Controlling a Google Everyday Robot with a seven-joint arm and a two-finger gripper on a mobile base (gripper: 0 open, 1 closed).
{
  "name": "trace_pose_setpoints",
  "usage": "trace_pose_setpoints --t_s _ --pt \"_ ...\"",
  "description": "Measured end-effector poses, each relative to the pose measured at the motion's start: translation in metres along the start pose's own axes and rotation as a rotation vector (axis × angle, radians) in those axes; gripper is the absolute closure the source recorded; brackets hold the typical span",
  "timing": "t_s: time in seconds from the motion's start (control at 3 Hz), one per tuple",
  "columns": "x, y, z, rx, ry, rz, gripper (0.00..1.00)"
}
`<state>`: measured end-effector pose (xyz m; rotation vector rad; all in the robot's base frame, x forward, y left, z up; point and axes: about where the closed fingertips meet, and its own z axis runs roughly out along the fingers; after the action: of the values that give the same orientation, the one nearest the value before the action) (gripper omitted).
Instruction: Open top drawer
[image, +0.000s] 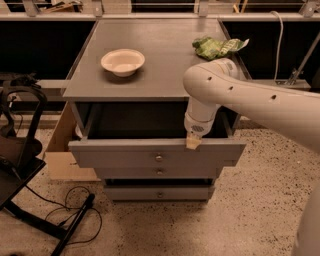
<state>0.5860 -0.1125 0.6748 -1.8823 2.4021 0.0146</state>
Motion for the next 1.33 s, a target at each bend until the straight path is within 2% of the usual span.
trace_pose_setpoints --t_s 0.33,0.67,1.0,1.33 --pt "0.000 0.000 0.000 0.000 0.000 0.000 0.07" --pt "0.000 0.000 0.000 0.000 0.000 0.000 0.00" --pt "0.000 0.000 0.000 0.000 0.000 0.000 0.00" --pt "0.019 0.015 0.029 -0.064 0.025 0.029 0.18"
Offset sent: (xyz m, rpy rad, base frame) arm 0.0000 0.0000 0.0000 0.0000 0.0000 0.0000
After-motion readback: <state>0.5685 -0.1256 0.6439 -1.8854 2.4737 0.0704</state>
